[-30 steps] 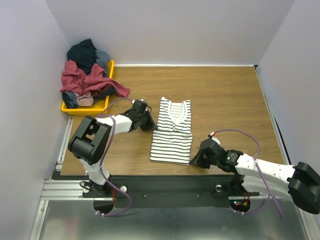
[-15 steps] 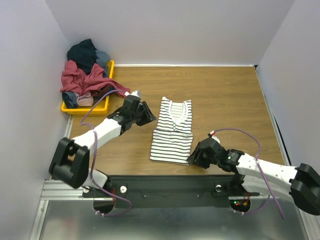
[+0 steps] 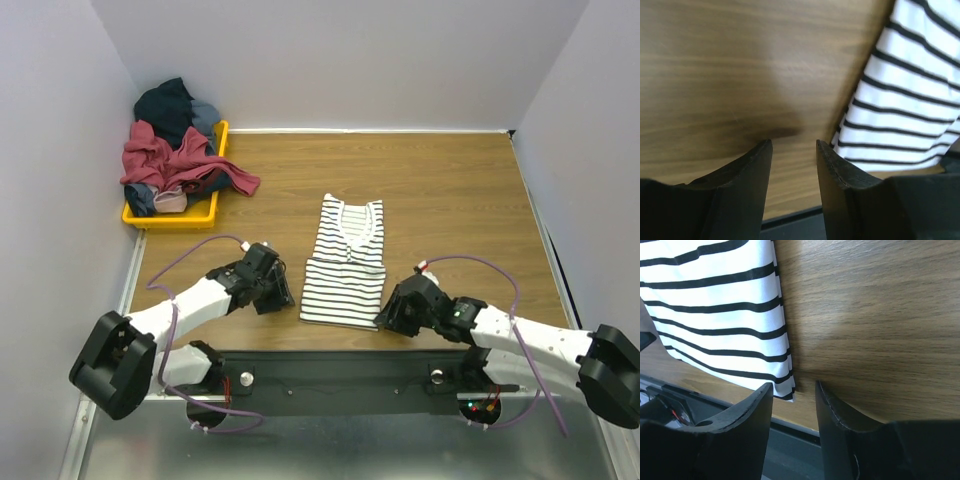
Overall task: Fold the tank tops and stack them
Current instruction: Fold the tank top
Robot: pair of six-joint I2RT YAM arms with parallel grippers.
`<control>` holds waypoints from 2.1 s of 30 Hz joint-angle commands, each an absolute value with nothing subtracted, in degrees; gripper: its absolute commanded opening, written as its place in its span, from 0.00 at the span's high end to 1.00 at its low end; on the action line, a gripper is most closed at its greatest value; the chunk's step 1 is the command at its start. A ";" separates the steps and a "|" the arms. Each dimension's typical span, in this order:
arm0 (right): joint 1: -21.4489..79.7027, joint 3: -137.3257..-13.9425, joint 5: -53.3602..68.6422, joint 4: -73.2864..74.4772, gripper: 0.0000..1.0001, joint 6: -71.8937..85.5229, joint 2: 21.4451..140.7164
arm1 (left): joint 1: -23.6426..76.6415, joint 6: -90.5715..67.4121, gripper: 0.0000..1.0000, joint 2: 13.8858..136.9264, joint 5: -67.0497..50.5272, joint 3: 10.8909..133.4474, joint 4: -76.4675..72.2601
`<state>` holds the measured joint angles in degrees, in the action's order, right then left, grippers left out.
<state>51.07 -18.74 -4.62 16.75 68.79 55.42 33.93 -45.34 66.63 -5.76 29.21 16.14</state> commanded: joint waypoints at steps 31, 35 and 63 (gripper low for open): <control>51.33 -15.56 -0.70 21.36 0.57 65.57 63.81 | 41.57 -49.13 0.52 69.96 -14.33 23.47 6.86; 51.42 -16.00 -0.97 21.09 0.64 65.39 64.34 | 41.57 -49.48 0.60 70.05 -13.62 23.29 6.77; 63.02 -41.04 -11.68 36.65 1.00 63.38 61.61 | 49.57 -57.40 1.00 48.96 -4.41 32.77 22.75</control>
